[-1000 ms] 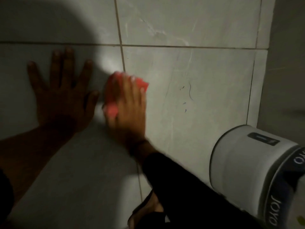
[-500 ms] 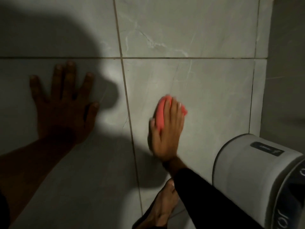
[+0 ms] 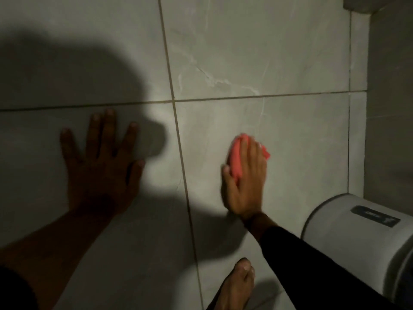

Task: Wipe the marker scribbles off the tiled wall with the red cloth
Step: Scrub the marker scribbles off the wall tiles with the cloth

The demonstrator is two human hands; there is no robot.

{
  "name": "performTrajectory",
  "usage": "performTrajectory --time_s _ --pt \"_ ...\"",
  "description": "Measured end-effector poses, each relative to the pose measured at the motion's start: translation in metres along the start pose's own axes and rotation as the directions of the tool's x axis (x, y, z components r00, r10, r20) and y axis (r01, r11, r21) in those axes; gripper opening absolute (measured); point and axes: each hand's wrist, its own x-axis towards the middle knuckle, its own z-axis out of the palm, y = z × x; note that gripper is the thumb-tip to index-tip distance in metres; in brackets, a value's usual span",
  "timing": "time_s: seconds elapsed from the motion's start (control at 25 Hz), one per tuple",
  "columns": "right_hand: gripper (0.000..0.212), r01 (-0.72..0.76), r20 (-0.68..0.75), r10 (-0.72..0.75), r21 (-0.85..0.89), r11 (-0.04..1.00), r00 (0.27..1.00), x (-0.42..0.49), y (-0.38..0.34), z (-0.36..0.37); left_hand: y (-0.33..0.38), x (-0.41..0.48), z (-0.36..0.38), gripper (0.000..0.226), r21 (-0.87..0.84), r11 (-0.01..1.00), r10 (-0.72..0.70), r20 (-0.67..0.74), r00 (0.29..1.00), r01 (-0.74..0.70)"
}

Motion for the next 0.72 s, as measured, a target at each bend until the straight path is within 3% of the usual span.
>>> performTrajectory --time_s 0.08,0.16,0.2,0.24,0.32,0.36,0.48,0.52,0.6,0.72 --pt "0.074 -0.224 -0.06 0.227 0.046 0.973 0.972 0.014 0.029 -0.01 0.0 0.0 0.0 0.077 0.018 1.0 0.004 -0.011 1.0 -0.004" --pt "0.078 -0.556 -0.142 0.58 0.177 0.812 0.802 0.081 0.034 -0.028 0.0 -0.001 0.001 0.077 0.025 1.0 0.014 -0.026 1.0 -0.014" --pt "0.081 -0.591 -0.172 0.624 0.208 0.78 0.763 0.117 0.021 -0.032 0.001 0.0 0.001 0.076 0.03 0.999 0.017 -0.036 0.999 -0.016" --pt "0.082 -0.543 -0.196 0.577 0.203 0.815 0.793 0.145 -0.001 -0.029 0.001 0.0 0.002 0.076 0.04 0.999 0.018 -0.043 0.999 -0.016" --pt "0.078 -0.227 -0.243 0.256 0.143 0.963 0.936 0.165 -0.057 -0.013 0.001 -0.001 0.002 0.075 0.053 0.998 0.022 -0.047 0.999 -0.02" --pt "0.076 -0.063 -0.243 0.087 0.104 0.993 0.966 0.154 -0.078 -0.005 0.001 0.0 0.003 0.074 0.049 0.999 0.025 -0.045 0.999 -0.023" --pt "0.076 0.258 -0.076 -0.262 -0.054 0.965 0.962 0.039 -0.088 0.019 0.0 -0.001 0.005 0.075 0.044 0.999 0.027 -0.052 0.998 -0.025" --pt "0.077 0.284 0.005 -0.285 -0.106 0.953 0.958 -0.016 -0.074 0.026 -0.001 0.0 0.006 0.075 0.043 0.999 0.023 -0.063 0.998 -0.02" --pt "0.087 0.225 0.036 -0.223 -0.259 0.939 0.974 -0.126 -0.053 0.027 0.001 -0.001 0.009 0.076 0.051 0.998 0.024 -0.073 0.997 -0.02" --pt "0.1 0.179 0.115 -0.155 -0.236 0.955 0.981 -0.146 -0.049 0.026 0.001 0.0 0.008 0.077 0.051 0.998 0.029 -0.09 0.996 -0.025"
